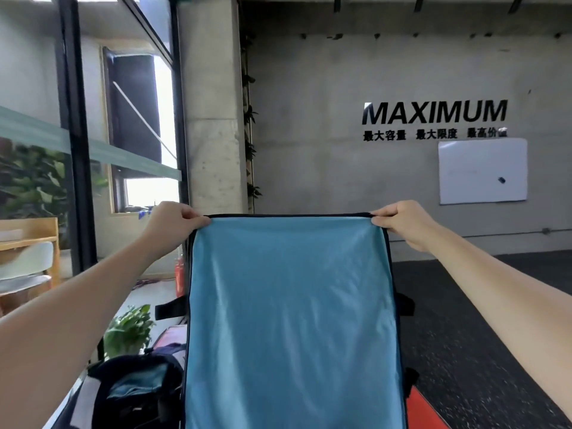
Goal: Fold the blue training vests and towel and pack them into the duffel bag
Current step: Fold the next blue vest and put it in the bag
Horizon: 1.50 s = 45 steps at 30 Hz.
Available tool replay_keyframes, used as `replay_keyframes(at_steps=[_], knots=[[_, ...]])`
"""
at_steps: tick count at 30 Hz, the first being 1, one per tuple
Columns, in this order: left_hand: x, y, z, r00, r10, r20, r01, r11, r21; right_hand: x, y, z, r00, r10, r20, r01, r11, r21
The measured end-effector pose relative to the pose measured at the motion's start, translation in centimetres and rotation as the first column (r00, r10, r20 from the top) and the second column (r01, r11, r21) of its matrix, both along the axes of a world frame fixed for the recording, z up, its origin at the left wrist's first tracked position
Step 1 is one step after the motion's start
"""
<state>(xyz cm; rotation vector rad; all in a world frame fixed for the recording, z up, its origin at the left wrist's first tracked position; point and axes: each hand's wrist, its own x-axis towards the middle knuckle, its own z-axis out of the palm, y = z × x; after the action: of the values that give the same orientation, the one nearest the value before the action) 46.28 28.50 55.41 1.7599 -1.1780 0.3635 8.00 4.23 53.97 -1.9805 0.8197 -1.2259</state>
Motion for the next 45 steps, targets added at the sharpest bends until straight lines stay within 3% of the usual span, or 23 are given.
replay_keyframes(at_steps=[6, 15, 19, 23, 27, 31, 34, 40, 45], knots=[[3.8, -4.8, -6.3, 0.994, -0.058, -0.095, 0.071, 0.987, 0.142, 3.2, -4.9, -6.3, 0.982, -0.122, -0.145, 0.105, 0.988, -0.115], [7.0, -11.8, -17.7, 0.991, -0.033, -0.133, 0.074, 0.945, 0.32, 7.9, -10.6, -17.4, 0.825, -0.16, -0.541, 0.085, 0.983, -0.161], [7.7, -14.8, -20.5, 0.998, 0.008, -0.066, 0.022, 0.898, 0.439, 10.5, -13.0, -20.2, 0.816, -0.122, -0.565, 0.161, 0.987, 0.02], [8.7, -17.7, -21.6, 0.983, 0.089, -0.158, 0.005, 0.858, 0.514, 13.0, -15.7, -21.9, 0.855, -0.083, -0.512, 0.171, 0.977, 0.128], [10.0, -20.5, -21.1, 0.977, 0.09, -0.192, 0.016, 0.873, 0.487, 14.6, -18.0, -22.2, 0.842, -0.103, -0.53, 0.15, 0.988, 0.046], [11.0, -23.4, -19.3, 0.964, 0.089, -0.25, 0.035, 0.89, 0.454, 15.8, -21.0, -20.7, 0.87, -0.164, -0.465, 0.228, 0.97, 0.084], [11.6, -25.6, -16.3, 0.987, 0.109, -0.115, -0.054, 0.913, 0.404, 16.7, -22.6, -17.8, 0.863, -0.27, -0.428, 0.267, 0.961, -0.07], [11.5, -26.9, -6.4, 0.998, 0.054, -0.024, -0.053, 0.997, 0.063, 16.6, -22.6, -8.0, 0.916, -0.366, -0.162, 0.322, 0.914, -0.245], [9.3, -24.0, 0.6, 0.993, 0.06, 0.102, -0.042, 0.985, -0.165, 14.0, -19.8, -1.2, 0.939, -0.344, 0.004, 0.321, 0.874, -0.365]])
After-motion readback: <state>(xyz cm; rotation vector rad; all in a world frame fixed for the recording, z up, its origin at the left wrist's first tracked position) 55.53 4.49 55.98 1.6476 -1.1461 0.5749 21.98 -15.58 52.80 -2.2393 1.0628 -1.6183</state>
